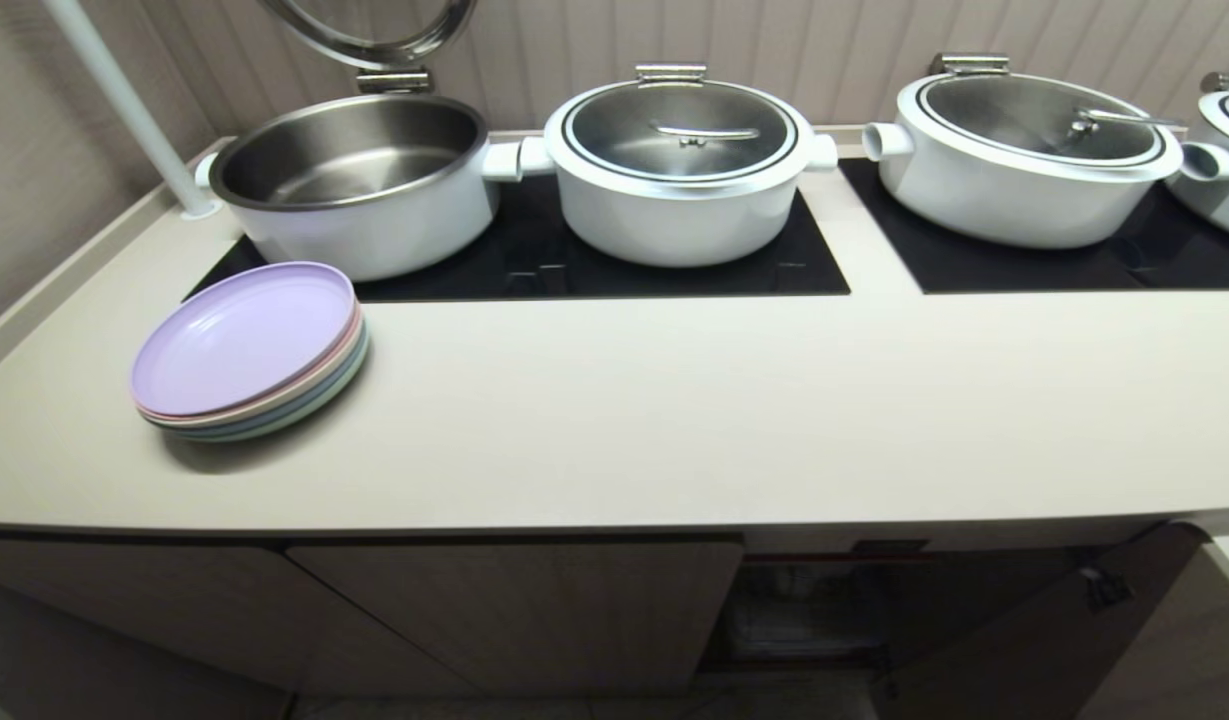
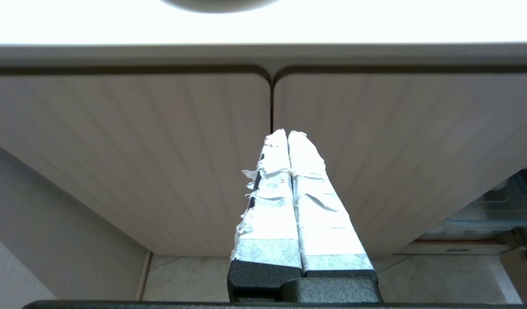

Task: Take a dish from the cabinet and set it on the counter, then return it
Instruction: Place it on the table

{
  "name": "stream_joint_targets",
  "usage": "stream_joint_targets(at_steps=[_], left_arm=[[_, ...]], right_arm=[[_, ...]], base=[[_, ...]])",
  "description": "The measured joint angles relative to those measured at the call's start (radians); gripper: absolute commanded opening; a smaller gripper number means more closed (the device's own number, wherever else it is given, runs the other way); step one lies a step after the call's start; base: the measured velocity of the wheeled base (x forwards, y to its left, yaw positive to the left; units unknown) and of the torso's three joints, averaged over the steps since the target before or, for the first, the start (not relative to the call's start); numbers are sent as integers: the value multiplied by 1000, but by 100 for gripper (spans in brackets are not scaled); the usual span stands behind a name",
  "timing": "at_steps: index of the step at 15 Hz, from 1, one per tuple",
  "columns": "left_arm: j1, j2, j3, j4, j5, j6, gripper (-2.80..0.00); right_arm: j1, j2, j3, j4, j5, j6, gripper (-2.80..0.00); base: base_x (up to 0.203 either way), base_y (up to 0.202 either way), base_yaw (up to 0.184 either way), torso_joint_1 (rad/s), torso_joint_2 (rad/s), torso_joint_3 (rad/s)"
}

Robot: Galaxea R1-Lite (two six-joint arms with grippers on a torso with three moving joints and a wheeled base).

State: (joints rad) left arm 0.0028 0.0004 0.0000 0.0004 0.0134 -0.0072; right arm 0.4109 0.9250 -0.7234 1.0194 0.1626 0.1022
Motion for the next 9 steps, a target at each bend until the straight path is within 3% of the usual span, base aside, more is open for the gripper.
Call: stream_joint_targets(at_steps=[9], left_arm=[[0,0,0,0,0,0,-280]], right_arm=[[2,0,0,0,0,0,-280]], base=[[0,0,0,163,-331,-169]])
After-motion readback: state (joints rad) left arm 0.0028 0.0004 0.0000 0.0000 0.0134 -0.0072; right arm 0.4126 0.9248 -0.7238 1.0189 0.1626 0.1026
